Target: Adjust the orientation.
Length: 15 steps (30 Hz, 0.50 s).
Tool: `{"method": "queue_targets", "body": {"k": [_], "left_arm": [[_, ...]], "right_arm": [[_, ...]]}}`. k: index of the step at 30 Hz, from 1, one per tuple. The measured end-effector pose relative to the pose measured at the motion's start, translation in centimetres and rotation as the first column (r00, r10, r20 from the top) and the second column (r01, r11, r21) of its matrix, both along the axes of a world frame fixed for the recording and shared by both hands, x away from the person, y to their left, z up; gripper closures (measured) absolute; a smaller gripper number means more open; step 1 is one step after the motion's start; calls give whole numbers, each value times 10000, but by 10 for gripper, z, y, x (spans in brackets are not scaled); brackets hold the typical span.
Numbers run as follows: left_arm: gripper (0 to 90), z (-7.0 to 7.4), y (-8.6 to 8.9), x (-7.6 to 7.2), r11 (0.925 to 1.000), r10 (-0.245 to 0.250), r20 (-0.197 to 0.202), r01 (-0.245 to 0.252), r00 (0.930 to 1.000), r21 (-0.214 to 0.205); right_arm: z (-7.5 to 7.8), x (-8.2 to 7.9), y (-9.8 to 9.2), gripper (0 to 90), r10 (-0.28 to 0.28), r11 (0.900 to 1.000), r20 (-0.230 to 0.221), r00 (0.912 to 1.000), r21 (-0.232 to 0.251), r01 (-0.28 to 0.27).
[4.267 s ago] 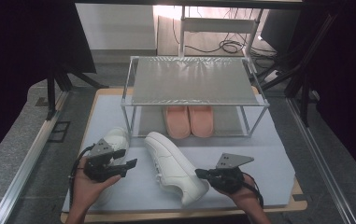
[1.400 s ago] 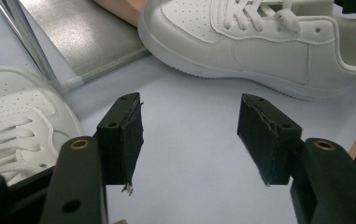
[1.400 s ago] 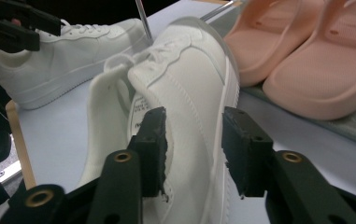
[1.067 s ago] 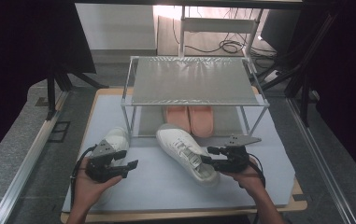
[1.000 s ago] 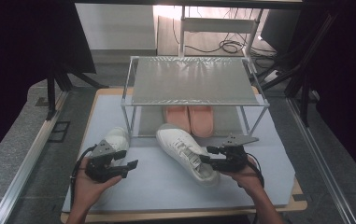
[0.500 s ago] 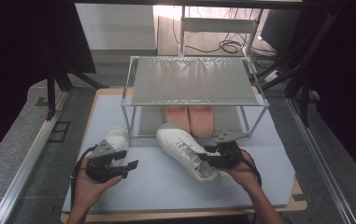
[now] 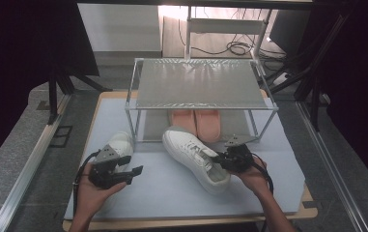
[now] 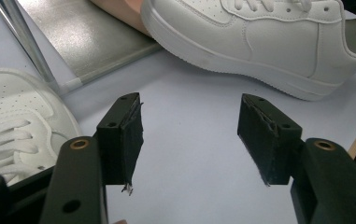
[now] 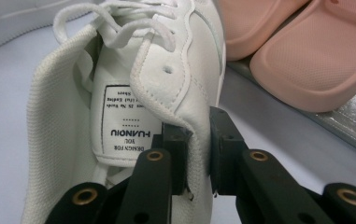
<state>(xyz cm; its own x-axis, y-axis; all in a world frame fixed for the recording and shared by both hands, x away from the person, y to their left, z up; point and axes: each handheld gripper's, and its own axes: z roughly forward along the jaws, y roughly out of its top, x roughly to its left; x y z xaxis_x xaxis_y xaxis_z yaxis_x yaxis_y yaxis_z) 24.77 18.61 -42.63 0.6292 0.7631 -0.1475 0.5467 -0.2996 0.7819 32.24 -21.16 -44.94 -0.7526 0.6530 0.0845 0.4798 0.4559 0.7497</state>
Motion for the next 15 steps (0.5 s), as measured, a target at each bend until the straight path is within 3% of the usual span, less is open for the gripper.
{"method": "queue_targets", "body": {"k": [9, 15], "left_arm": [[409, 1, 2, 0, 10000, 82, 56, -81, 10000, -57], [408, 1, 2, 0, 10000, 72, 66, -72, 10000, -45]], "right_arm": [[1, -2, -5, 821, 131, 9949, 56, 9999, 1001, -136], [5, -10, -3, 825, 767, 9855, -7, 9971, 1518, -757]]}}
